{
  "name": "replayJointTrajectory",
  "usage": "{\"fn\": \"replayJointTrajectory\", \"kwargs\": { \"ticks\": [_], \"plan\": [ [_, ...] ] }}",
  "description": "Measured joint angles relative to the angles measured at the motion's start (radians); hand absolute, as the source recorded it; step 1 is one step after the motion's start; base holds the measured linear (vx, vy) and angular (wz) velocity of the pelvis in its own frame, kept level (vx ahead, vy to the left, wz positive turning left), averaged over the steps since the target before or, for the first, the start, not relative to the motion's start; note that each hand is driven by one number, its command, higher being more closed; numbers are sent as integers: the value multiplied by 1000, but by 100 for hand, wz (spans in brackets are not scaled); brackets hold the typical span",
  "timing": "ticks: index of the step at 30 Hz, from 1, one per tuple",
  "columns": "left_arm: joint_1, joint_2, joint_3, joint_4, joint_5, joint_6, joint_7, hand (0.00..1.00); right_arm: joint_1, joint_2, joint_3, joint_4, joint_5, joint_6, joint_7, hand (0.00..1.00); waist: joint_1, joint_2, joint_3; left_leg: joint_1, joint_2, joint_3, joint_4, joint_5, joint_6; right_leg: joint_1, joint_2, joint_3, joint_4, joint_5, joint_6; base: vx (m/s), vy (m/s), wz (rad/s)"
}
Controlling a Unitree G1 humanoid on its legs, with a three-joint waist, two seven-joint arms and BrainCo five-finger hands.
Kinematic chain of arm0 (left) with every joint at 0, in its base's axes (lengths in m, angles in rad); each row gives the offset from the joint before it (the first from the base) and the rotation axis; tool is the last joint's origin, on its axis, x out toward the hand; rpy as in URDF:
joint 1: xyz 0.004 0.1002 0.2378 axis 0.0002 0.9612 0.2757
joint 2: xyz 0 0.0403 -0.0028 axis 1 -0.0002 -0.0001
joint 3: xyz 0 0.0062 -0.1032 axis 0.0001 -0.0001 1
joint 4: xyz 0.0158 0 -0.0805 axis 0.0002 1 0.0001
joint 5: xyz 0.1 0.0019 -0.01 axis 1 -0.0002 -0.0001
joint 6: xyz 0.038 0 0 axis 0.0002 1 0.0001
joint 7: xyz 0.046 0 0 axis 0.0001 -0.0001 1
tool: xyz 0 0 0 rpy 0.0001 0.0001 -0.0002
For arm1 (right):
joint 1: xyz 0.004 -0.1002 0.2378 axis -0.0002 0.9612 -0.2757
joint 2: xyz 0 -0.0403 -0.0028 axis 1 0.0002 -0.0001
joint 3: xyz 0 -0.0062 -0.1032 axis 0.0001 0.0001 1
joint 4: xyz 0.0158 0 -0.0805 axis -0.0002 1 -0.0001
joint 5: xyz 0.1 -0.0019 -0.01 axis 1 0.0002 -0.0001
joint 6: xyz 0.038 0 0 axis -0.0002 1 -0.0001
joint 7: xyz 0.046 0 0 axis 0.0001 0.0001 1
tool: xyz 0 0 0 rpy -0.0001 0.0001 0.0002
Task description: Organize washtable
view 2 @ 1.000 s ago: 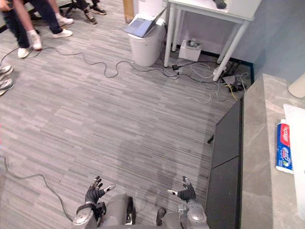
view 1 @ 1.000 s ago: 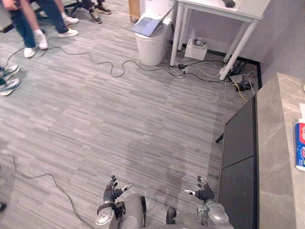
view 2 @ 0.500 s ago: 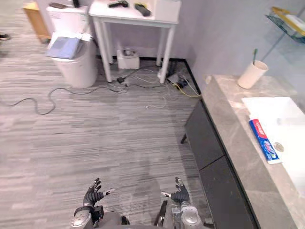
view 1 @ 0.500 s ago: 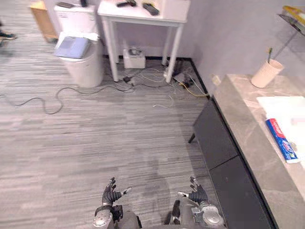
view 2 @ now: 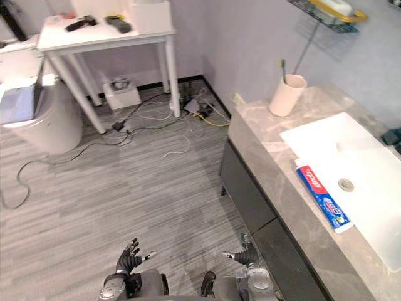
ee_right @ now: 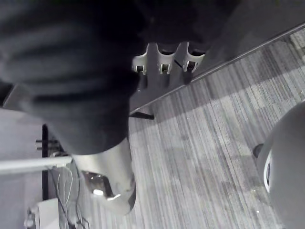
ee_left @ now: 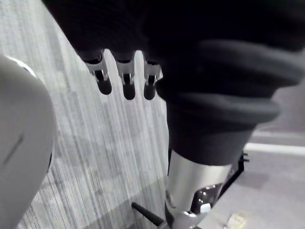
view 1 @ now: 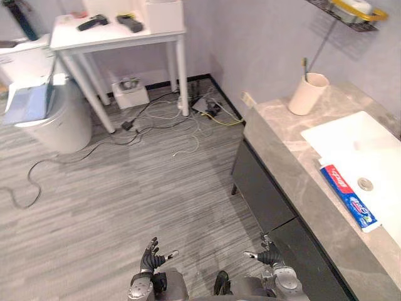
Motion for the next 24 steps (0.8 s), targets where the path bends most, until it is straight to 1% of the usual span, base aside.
{"fn": "replayJointTrajectory", "kwargs": {
  "ticks": [1, 2, 3, 4, 5, 6, 7, 8, 9, 10, 11, 12, 13, 15, 17, 18, 19, 20, 22, 23, 24],
  "plan": [
    [2, -10, -1, 1, 0, -1, 1, 0, 2, -1, 1, -3, 0, -1, 0, 0, -1, 21, -5, 10, -5, -80, -114, 32, -32, -4, 14, 44, 10, -7, 21, 155, 339, -143],
    [4, -20, -1, 9, 1, -2, 1, 0, 11, -1, 2, -2, 0, 1, 0, 0, -1, 22, -9, 35, -1, -65, -120, 114, -16, -4, 19, 96, 28, -26, 52, 127, 289, -122],
    [7, -13, 0, 8, 1, -2, 1, 0, 21, 9, 4, -5, -1, 1, 0, 0, 1, 15, -13, 44, -3, -34, -121, 99, -6, -4, 10, 118, 29, -33, 59, 135, 290, -108],
    [8, -2, 0, 7, 9, -3, 1, 0, 39, 27, 16, -21, -2, -1, 3, 0, -3, -5, -26, 59, -10, 14, -123, 83, 13, -10, -9, 155, 37, -45, 79, 122, 223, -78],
    [8, 2, 1, 7, 11, -3, 1, 0, 45, 36, 18, -22, -4, -1, 3, 0, -1, -18, -34, 65, -13, 45, -122, 72, 20, -22, -19, 178, 49, -50, 87, 136, 249, -94],
    [7, 8, 5, 6, 14, -3, 1, 0, 50, 48, 18, -27, -5, -1, 2, 0, -3, -33, -43, 84, -24, 86, -125, 55, 36, -31, -39, 195, 71, -62, 106, 119, 229, -94],
    [11, 13, 5, 6, 21, -3, 1, 0, 50, 53, 19, -28, -10, 0, 3, 0, 1, -47, -50, 103, -28, 133, -139, 50, 45, -52, -66, 181, 109, -69, 118, 115, 211, -118],
    [13, 19, 6, 6, 21, -4, 2, 0, 44, 58, 25, -28, -16, 0, 3, 0, 3, -59, -57, 128, -33, 188, -162, 49, 47, -82, -101, 133, 161, -71, 129, 91, 187, -135],
    [23, 20, 5, 9, 22, -3, 4, 0, 30, 59, 34, -26, -23, -2, 3, 0, -3, -58, -57, 160, -35, 245, -186, 44, 60, -103, -147, 25, 209, -71, 128, 69, 151, -157],
    [25, 19, 4, 17, 22, -3, 4, 0, 20, 58, 47, -9, -30, -4, 3, 0, -3, -57, -58, 200, -36, 305, -218, 51, 74, -108, -192, -111, 213, -70, 124, 72, 128, -133],
    [24, 19, 4, 23, 22, -4, 5, 0, 15, 58, 50, 3, -33, -4, 4, 0, -3, -55, -59, 215, -36, 328, -231, 51, 75, -107, -208, -180, 200, -69, 112, 103, 82, -102],
    [20, 19, 0, 41, 22, -3, 5, 0, 3, 54, 52, 33, -40, -3, 4, 0, -19, -44, -63, 232, -31, 345, -248, 52, 75, -95, -215, -238, 168, -57, 91, 183, 39, -64],
    [19, 20, -4, 57, 21, -3, 4, 0, -10, 47, 55, 63, -41, -4, 4, 0, -34, -34, -70, 241, -19, 368, -268, 60, 75, -95, -203, -256, 129, -27, 98, 235, 42, -63],
    [9, 25, -4, 79, 20, -1, 4, 0, -34, 28, 55, 94, -41, -4, 4, 0, -31, -32, -70, 259, -7, 401, -304, 73, 69, -108, -182, -260, 106, 3, 99, 206, 5, -79],
    [-10, 24, -10, 97, 21, -1, 4, 0, -64, 1, 54, 128, -41, -3, 4, 0, -37, -5, -51, 281, 15, 421, -324, 74, 70, -164, -180, -269, 197, 19, 99, 112, -52, -63],
    [-19, 22, -28, 112, 20, -1, 4, 0, -75, -13, 55, 134, -41, -2, 4, 0, -40, 10, -43, 298, 29, 427, -328, 77, 64, -162, -164, -286, 136, 14, 101, 73, -56, -44],
    [-15, 35, -31, 116, 20, -1, 4, 0, -70, -12, 55, 134, -41, -3, 4, 0, -36, -9, -52, 304, 16, 423, -327, 79, 58, -162, -163, -284, 55, 96, 80, 112, -104, -53],
    [-18, 37, -26, 131, 20, 1, 5, 0, -72, -26, 53, 144, -42, -4, 4, 0, -33, -1, -51, 322, 19, 403, -332, 74, 48, -140, -153, -275, 36, 83, 68, 159, -145, -42],
    [-18, 21, -24, 136, 20, 0, 4, 0, -70, -37, 48, 155, -42, -4, 4, 0, -38, 23, -49, 328, 39, 371, -326, 72, 37, -119, -125, -273, 5, 81, 68, 171, -173, -20],
    [-17, 12, -24, 137, 20, 0, 3, 0, -61, -47, 43, 159, -41, -3, 4, 0, -43, 32, -44, 321, 63, 368, -280, 59, 14, -96, -102, -273, -25, 76, 66, 99, -131, -12],
    [-16, 12, -24, 137, 20, -1, 1, 0, -60, -50, 43, 159, -41, -2, 4, 0, -43, 34, -43, 299, 88, 363, -206, 48, -4, -76, -84, -271, -48, 67, 68, 77, -122, -14]
  ]
}}
